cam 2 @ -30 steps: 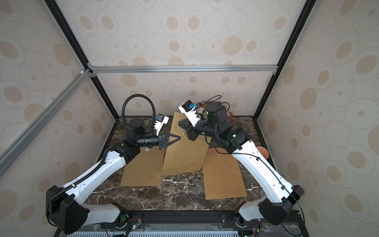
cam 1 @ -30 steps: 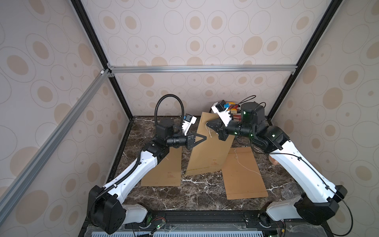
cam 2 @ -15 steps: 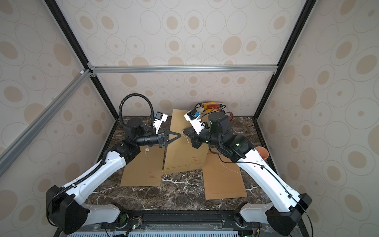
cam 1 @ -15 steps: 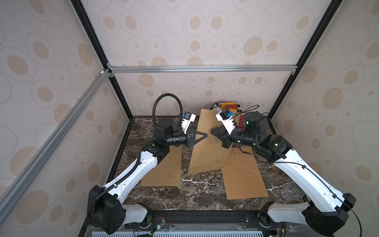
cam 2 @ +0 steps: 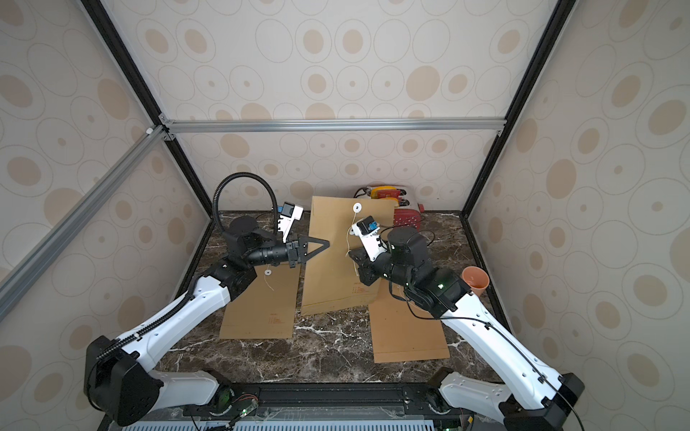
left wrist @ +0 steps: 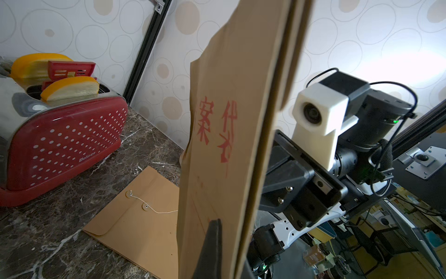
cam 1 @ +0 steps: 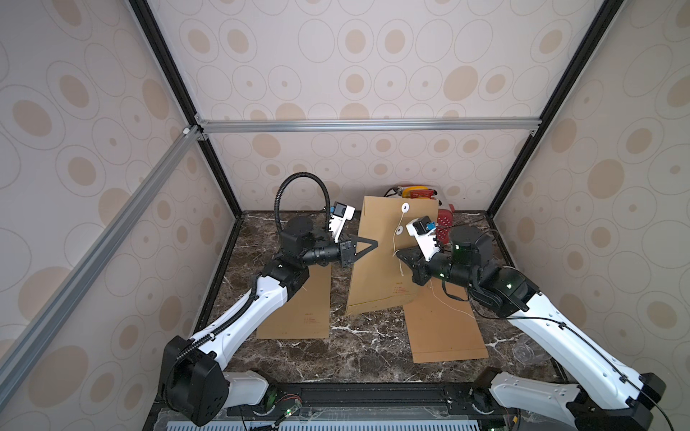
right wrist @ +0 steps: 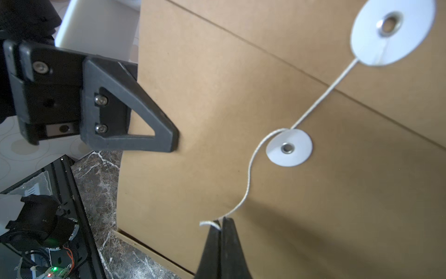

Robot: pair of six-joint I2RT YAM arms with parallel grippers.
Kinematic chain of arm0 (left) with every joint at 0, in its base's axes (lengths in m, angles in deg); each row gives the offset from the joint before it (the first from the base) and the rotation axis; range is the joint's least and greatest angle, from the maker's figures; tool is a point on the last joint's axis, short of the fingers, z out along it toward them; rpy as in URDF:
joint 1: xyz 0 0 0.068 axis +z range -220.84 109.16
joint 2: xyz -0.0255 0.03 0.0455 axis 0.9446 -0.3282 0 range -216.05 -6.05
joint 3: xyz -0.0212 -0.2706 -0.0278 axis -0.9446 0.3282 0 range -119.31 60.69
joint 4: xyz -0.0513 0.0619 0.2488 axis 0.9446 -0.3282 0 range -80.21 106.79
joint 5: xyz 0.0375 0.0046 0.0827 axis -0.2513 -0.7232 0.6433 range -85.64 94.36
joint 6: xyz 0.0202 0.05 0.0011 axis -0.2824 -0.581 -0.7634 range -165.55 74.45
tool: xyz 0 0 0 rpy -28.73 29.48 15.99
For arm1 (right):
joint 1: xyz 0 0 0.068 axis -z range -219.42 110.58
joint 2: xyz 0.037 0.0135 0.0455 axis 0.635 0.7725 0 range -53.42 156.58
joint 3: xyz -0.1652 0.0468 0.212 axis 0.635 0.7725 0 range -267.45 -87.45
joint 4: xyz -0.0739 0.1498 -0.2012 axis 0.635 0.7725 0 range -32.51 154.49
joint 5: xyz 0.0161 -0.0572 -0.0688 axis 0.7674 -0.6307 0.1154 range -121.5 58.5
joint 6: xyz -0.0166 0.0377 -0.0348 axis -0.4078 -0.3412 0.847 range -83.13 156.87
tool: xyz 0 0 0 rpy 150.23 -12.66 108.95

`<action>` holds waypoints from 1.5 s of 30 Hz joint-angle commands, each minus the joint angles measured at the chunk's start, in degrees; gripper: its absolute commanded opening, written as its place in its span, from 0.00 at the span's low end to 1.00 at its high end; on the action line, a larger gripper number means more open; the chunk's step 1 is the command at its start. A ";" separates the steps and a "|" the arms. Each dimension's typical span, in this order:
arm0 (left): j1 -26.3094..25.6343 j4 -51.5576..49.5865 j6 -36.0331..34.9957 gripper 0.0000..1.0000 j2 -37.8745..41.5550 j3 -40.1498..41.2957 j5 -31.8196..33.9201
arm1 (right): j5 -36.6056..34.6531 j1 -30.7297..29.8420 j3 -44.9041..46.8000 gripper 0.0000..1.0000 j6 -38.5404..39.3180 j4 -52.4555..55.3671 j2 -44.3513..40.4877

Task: Close the mouth of the file bag
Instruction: Close the file bag.

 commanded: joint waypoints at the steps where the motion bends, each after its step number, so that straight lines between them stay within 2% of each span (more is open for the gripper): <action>1: 0.39 5.45 2.53 0.00 1.15 0.16 -0.74 | -3.13 -0.17 1.79 0.00 -1.54 -1.12 -1.31; 16: 1.18 13.19 8.10 0.00 1.17 1.61 -1.10 | -3.45 1.70 7.27 0.00 -4.10 -1.93 -3.26; 20: 1.24 12.26 6.99 0.00 1.68 1.88 -0.86 | -2.27 1.86 7.04 0.00 -4.18 -2.51 -3.21; 28: 1.41 15.03 9.07 0.00 0.80 2.40 -0.94 | -2.25 2.60 9.63 0.00 -4.06 -2.84 -4.62; 36: 1.87 26.04 16.95 0.00 -1.35 3.71 -2.59 | -0.76 5.20 12.11 0.00 -4.42 -2.81 -6.57; 45: 1.83 26.52 17.15 0.00 -1.49 3.72 -2.91 | 1.44 7.57 12.96 0.00 -4.38 -2.69 -6.78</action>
